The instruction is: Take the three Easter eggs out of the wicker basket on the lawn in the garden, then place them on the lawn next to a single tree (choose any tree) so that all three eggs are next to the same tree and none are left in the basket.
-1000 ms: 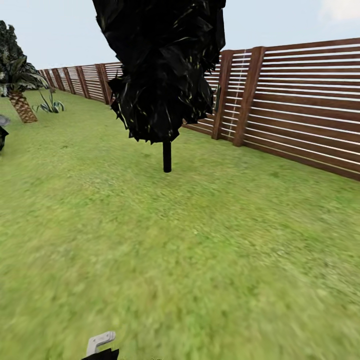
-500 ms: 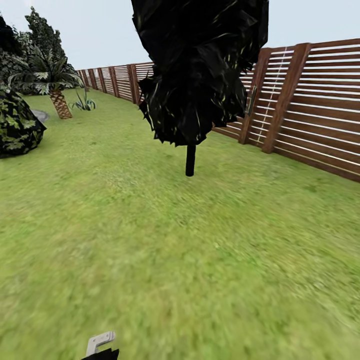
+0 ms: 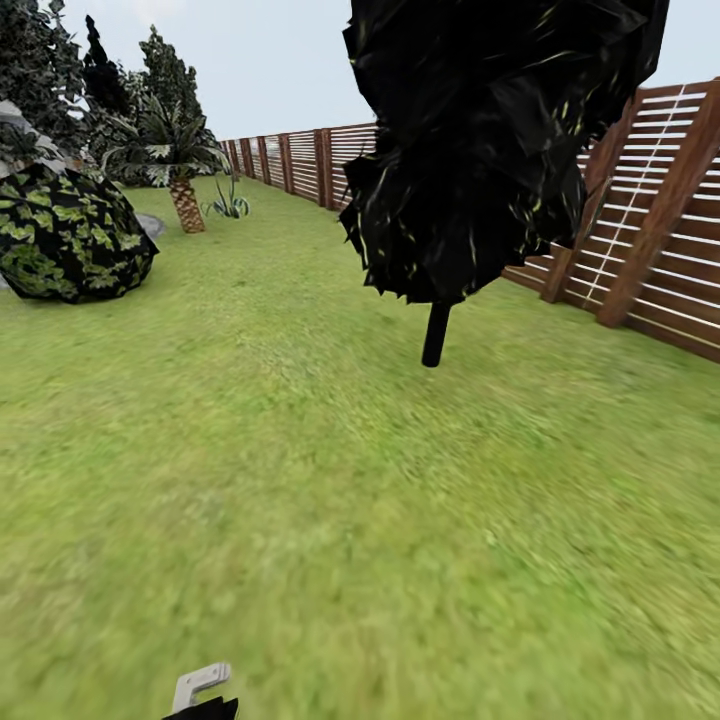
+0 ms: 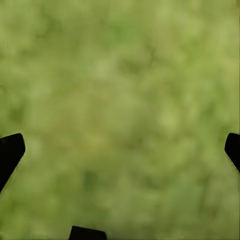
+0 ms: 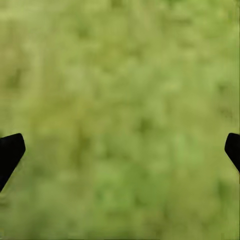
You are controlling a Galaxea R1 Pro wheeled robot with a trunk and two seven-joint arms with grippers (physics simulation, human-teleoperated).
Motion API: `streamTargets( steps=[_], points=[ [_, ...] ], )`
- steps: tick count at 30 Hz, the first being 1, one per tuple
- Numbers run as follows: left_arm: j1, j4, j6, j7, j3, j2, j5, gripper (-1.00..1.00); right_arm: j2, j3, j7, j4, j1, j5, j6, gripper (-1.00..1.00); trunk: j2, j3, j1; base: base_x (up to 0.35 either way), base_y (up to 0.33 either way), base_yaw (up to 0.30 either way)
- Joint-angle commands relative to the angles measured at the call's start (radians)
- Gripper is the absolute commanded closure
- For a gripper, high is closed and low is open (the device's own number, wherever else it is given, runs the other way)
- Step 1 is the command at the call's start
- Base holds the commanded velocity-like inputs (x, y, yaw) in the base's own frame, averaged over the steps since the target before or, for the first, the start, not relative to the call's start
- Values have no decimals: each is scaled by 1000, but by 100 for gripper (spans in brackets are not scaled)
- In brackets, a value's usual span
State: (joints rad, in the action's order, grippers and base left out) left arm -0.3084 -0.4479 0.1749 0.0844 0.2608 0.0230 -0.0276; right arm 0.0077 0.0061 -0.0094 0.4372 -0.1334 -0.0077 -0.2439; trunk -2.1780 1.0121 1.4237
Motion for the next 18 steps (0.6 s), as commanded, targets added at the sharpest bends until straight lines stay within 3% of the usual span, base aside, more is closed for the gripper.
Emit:
streamTargets(
  steps=[1, 5, 18],
  points=[
    [0, 0, 0, 0, 0, 0, 0, -100, 0, 0, 0, 0, 0, 0, 0, -100, 0, 0, 0, 339, 93, 296],
    [0, 0, 1, 0, 0, 0, 0, -100, 0, 0, 0, 0, 0, 0, 0, -100, 0, 0, 0, 339, 52, 256],
    [0, 0, 1, 0, 0, 0, 0, -100, -1, 0, 0, 0, 0, 0, 1, -100, 0, 0, 0, 339, 1, 6]
  ],
)
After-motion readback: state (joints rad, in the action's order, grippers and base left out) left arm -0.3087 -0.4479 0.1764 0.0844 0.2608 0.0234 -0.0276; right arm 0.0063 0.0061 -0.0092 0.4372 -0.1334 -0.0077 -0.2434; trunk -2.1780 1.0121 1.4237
